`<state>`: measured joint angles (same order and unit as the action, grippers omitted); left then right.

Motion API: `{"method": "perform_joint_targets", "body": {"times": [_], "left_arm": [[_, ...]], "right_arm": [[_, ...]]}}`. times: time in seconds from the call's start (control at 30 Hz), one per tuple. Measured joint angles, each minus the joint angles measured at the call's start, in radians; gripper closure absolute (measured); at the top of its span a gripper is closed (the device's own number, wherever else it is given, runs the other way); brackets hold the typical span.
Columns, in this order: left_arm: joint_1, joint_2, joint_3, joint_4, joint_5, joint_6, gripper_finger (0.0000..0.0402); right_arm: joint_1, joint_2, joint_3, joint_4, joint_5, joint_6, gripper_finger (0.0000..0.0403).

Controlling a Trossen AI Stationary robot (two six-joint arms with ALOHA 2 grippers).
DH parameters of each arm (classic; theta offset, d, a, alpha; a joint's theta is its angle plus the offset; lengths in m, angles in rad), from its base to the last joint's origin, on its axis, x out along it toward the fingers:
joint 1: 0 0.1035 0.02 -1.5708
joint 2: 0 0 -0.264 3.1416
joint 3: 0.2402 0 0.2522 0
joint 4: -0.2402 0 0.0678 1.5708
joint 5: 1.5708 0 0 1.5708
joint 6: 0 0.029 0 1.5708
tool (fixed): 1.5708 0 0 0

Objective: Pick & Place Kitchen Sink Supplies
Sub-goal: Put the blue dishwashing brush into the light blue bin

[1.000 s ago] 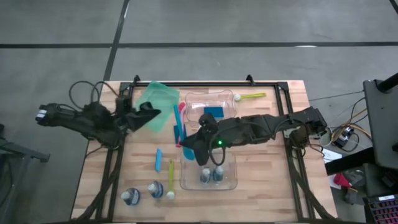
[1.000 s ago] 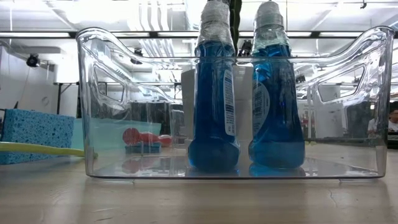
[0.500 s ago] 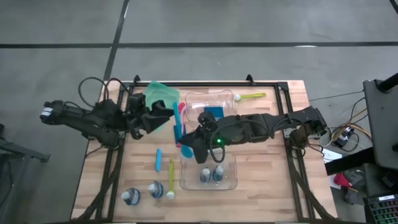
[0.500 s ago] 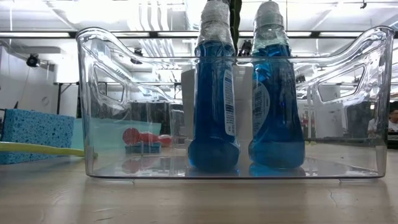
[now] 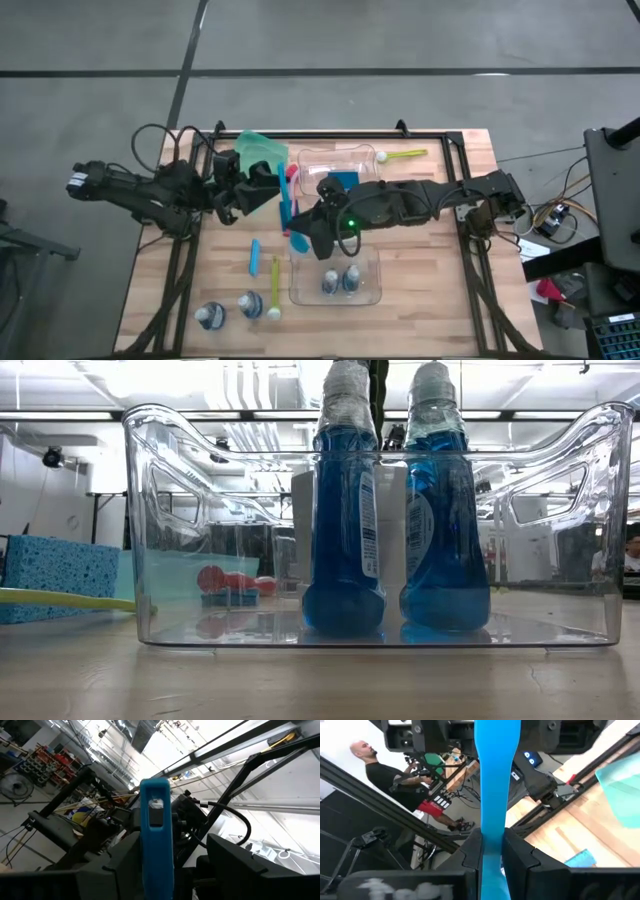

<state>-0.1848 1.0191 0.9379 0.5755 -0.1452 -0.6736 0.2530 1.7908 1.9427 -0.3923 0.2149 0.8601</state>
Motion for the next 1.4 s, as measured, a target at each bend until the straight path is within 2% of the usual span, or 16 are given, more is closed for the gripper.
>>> {"method": "perform_joint_targets", "body": {"times": [0.27, 0.83, 1.1, 1.4], "left_arm": [[0.001, -0.004, 0.000, 0.000, -0.008, 0.001, 0.0200], [0.006, -0.005, 0.000, -0.009, -0.011, 0.004, 0.0332], [0.011, -0.025, -0.001, -0.008, -0.012, 0.011, 0.0316], [0.026, -0.098, -0.002, -0.021, -0.045, 0.062, 0.0323]], "right_arm": [[-0.005, 0.000, 0.000, 0.018, -0.014, -0.004, 0.0359], [-0.009, 0.000, 0.000, 0.026, -0.033, -0.008, 0.0355], [-0.009, 0.000, 0.000, 0.030, -0.032, -0.007, 0.0312], [-0.010, 0.000, 0.012, 0.031, -0.029, -0.061, 0.0258]]}}
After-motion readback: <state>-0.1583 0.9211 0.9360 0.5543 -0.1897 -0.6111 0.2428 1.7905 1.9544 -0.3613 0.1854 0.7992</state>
